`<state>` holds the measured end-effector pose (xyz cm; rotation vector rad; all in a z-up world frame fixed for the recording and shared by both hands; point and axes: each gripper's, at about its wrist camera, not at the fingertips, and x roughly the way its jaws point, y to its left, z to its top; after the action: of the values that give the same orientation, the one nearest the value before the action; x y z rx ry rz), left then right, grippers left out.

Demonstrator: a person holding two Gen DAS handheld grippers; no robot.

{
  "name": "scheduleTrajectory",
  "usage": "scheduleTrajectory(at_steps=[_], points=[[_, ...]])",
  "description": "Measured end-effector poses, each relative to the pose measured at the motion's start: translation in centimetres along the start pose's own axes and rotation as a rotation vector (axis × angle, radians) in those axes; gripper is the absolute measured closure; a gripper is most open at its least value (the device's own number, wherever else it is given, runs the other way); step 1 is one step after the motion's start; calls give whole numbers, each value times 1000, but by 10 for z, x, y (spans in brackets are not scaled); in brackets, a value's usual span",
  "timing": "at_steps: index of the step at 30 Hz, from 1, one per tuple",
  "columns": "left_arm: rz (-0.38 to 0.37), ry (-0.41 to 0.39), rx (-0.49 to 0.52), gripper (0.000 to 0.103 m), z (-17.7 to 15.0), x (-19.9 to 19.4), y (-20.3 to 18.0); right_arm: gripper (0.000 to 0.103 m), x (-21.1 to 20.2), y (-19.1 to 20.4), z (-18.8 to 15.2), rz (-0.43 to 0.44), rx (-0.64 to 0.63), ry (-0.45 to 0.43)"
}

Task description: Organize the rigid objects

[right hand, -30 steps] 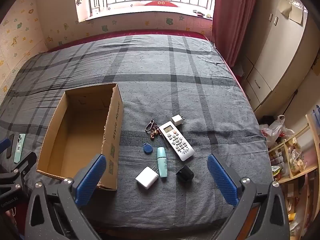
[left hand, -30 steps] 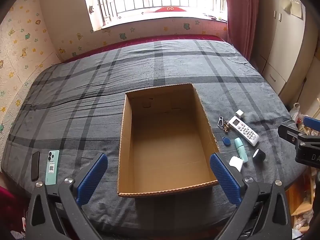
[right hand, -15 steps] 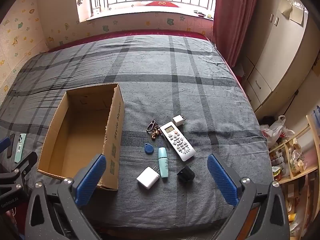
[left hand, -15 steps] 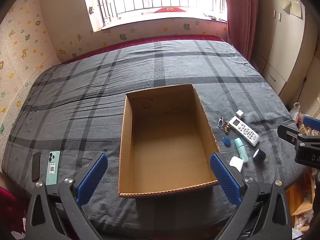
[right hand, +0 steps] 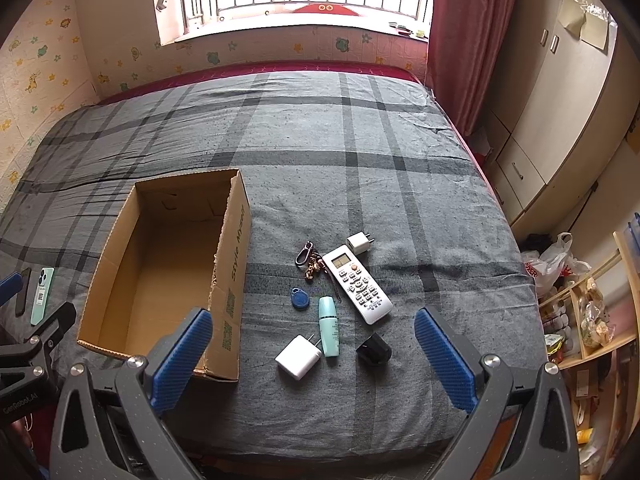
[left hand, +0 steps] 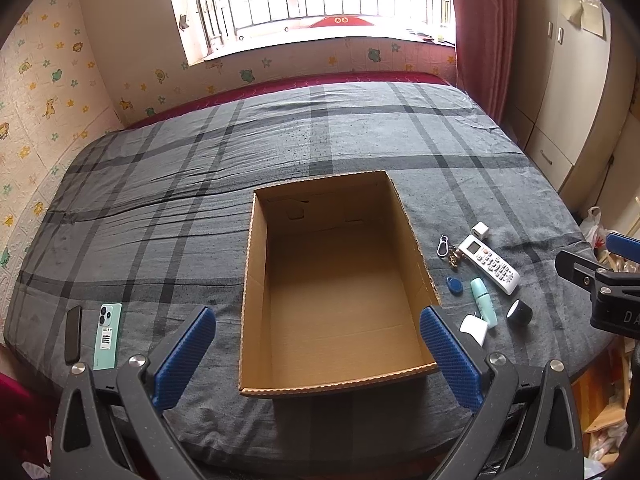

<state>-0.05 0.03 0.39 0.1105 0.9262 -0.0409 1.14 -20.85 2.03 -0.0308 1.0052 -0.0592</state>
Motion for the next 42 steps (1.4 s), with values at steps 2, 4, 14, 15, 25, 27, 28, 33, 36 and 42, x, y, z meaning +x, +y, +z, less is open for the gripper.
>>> scheduleTrajectory(at_steps=[2, 4, 14, 15, 25, 27, 28, 33, 36, 42], points=[[0, 0, 0, 0, 0, 0, 0, 0, 0, 0, 0, 2, 0, 0], [-2, -1, 0, 0, 0, 0, 1, 0, 0, 0, 1, 4, -1, -1], [-2, -2, 0, 0, 1, 0, 1, 0, 0, 0, 2, 6, -2, 0], [-2, -1, 0, 0, 1, 0, 1, 0, 0, 0, 1, 6, -1, 0], [-3, -5, 4, 0, 1, 0, 1, 0, 0, 2, 3, 7, -8, -2], [-3, -5, 6, 0, 0, 0, 1, 0, 0, 3, 3, 7, -8, -2], [-4, -5, 7, 0, 0, -1, 1, 0, 0, 3, 3, 6, -8, -3], [-3, -6, 5, 0, 1, -1, 1, 0, -1, 3, 3, 7, -9, -4], [-3, -5, 4, 0, 1, -1, 1, 0, -1, 3, 3, 7, -7, -3], [-5, -3, 6, 0, 2, 0, 1, 0, 0, 2, 4, 7, -5, -2]])
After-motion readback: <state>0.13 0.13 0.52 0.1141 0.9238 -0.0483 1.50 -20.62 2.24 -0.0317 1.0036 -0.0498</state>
